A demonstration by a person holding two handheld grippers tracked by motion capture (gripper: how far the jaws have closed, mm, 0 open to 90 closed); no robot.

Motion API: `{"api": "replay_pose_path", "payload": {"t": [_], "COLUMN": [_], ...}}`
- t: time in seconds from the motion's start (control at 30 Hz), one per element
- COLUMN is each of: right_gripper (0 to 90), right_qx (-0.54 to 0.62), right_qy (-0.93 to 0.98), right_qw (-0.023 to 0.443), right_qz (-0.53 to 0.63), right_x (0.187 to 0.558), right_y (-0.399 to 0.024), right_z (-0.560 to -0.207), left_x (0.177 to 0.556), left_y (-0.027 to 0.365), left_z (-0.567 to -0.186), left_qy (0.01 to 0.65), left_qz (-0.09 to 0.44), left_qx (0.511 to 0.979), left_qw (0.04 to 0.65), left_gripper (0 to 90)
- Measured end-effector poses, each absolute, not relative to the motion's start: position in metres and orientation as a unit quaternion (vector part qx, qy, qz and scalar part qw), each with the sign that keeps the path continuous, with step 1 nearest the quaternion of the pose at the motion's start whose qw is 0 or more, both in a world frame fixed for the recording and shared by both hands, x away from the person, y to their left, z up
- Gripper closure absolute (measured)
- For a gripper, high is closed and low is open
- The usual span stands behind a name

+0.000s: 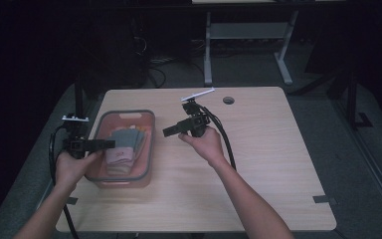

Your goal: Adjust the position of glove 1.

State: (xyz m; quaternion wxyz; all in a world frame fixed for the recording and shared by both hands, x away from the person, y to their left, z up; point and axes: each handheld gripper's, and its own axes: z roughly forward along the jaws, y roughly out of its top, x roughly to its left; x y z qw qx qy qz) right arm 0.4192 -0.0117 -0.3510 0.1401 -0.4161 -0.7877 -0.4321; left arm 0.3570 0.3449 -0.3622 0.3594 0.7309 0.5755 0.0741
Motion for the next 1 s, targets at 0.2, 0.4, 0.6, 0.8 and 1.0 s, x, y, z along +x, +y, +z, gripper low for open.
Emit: {"api": "replay_pose_path", "payload": {"t": [0.2, 0.4, 0.6, 0.8, 1.0], "right_gripper": [49.8, 46.7, 43.9, 41.9, 41.3], "right_qx": [-0.420, -0.424, -0.434, -0.446, -0.455], "right_qy": [-0.789, -0.788, -0.780, -0.773, -0.768], "right_qw": [0.127, 0.119, 0.117, 0.117, 0.113], "right_qz": [-0.431, -0.431, -0.435, -0.436, -0.437], "right_x": [0.418, 0.417, 0.415, 0.414, 0.413], "right_y": [-0.021, -0.029, -0.040, -0.053, -0.067], "right_z": [-0.348, -0.350, -0.349, -0.352, -0.355], "left_x": [0.357, 0.358, 0.360, 0.359, 0.357], "left_y": [0.338, 0.328, 0.320, 0.312, 0.303], "left_z": [-0.352, -0.351, -0.345, -0.341, -0.337], "left_qy": [0.565, 0.557, 0.551, 0.545, 0.533], "left_qz": [0.081, 0.075, 0.072, 0.070, 0.072], "left_qx": [0.730, 0.734, 0.735, 0.734, 0.736], "left_qw": [0.375, 0.382, 0.389, 0.399, 0.412], "left_gripper": [39.1, 37.6, 37.2, 35.2, 33.3]}}
